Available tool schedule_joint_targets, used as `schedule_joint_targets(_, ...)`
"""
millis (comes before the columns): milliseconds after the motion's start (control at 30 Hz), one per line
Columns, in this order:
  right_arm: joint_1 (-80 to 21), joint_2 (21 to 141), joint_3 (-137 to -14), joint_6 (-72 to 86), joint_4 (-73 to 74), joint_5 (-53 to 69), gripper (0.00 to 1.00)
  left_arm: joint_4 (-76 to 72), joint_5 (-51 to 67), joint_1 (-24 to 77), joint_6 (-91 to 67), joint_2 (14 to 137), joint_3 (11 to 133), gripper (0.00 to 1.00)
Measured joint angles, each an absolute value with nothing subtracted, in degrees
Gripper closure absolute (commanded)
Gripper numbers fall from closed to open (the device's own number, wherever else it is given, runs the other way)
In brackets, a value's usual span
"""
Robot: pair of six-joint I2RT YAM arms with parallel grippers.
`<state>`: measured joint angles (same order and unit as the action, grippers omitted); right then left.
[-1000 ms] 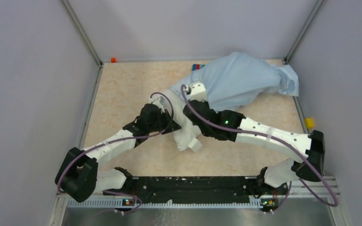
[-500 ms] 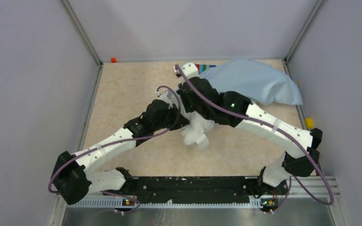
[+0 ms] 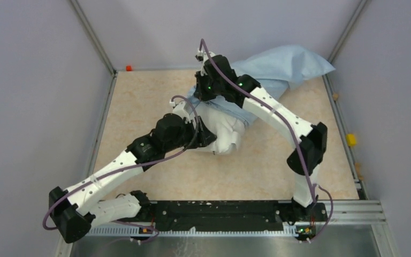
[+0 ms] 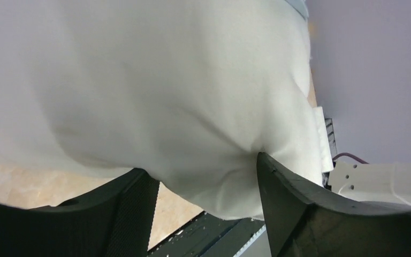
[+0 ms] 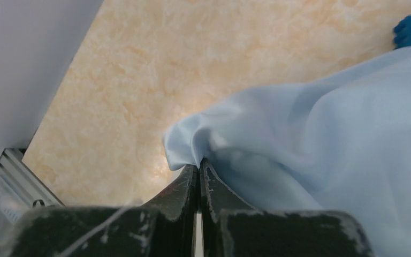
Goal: Put the pillow into the pillowcase
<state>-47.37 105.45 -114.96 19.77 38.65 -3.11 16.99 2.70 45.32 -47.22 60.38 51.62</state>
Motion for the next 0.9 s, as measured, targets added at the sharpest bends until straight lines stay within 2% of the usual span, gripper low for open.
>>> schedule_joint_targets(133, -44.36, 113.08, -113.60, 23.20, 34.68, 4.54, 1.00, 21.87, 1.32, 45.36, -44.27, 54.87, 51.68, 0.02)
schedule_joint_targets(300, -43.68, 118.74, -116.33, 25.89, 31.20, 10.00, 1.00, 28.27, -1.74, 45.50, -38.28, 50.57, 57.58, 0.01)
schedule_joint_targets(567, -43.70, 120.03, -121.27, 28.14, 28.67, 13.06, 1.00, 30.65, -9.06, 45.54, -27.27, 61.23, 66.43, 0.03)
schedule_joint_targets(633, -43.70, 120.03, -121.30, 28.16, 28.69, 13.08, 1.00, 30.72, -9.17, 45.54, -25.39, 65.19, 66.43, 0.12)
schedule_joint_targets(667, -43.70, 120.03, -121.30, 28.14, 28.88, 13.02, 1.00, 31.03, -9.78, 45.54, -24.58, 67.42, 66.57, 0.20)
schedule_joint_targets(700, -43.70, 120.03, -121.30, 28.14, 29.19, 12.88, 1.00, 31.33, -10.24, 45.54, -24.14, 68.99, 66.74, 0.29)
schedule_joint_targets(833, -43.70, 119.61, -121.19, 27.88, 30.52, 11.62, 1.00, 33.12, -13.43, 45.52, -23.64, 74.28, 67.94, 0.91)
schedule_joint_targets(867, -43.70, 119.26, -121.12, 27.62, 31.07, 11.25, 1.00, 33.71, -13.65, 45.34, -23.40, 74.91, 68.16, 0.99)
schedule_joint_targets(900, -43.75, 118.72, -121.05, 27.27, 31.64, 10.68, 1.00, 34.04, -13.50, 45.19, -23.44, 75.26, 68.38, 1.00)
